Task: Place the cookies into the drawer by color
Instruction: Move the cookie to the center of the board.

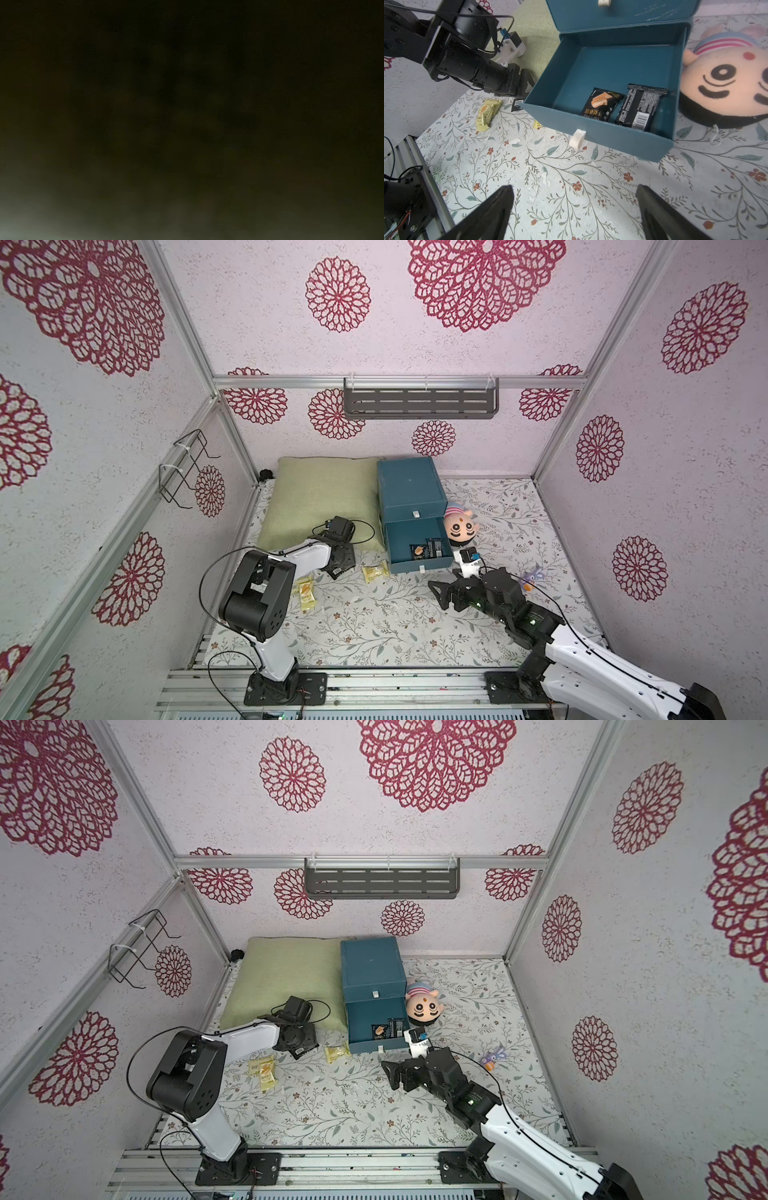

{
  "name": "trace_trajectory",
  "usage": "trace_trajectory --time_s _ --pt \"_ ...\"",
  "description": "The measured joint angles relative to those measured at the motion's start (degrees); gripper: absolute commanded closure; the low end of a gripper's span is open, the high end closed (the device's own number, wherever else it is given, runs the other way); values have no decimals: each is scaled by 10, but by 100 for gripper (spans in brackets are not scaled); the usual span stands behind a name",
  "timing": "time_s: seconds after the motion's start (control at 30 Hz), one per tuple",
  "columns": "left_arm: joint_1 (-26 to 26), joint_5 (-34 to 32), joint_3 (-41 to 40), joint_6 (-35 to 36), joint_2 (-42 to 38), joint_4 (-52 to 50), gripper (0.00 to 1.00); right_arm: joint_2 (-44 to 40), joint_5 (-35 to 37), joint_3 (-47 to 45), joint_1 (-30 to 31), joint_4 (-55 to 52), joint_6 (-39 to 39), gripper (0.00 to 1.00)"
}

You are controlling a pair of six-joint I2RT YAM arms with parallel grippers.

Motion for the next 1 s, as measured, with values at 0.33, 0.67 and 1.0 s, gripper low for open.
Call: trace_trajectory --time_s 0.33,0.67,1.0 --pt "-18 -13 -61 -17 -32 17 56 0 0 0 0 1 0 2" --pt "-77 -21 -163 -81 -127 28 55 -2 -2 -4 0 3 5 2" --pt "-172 13 -253 -179 -222 73 53 -3 -14 -21 0 8 13 3"
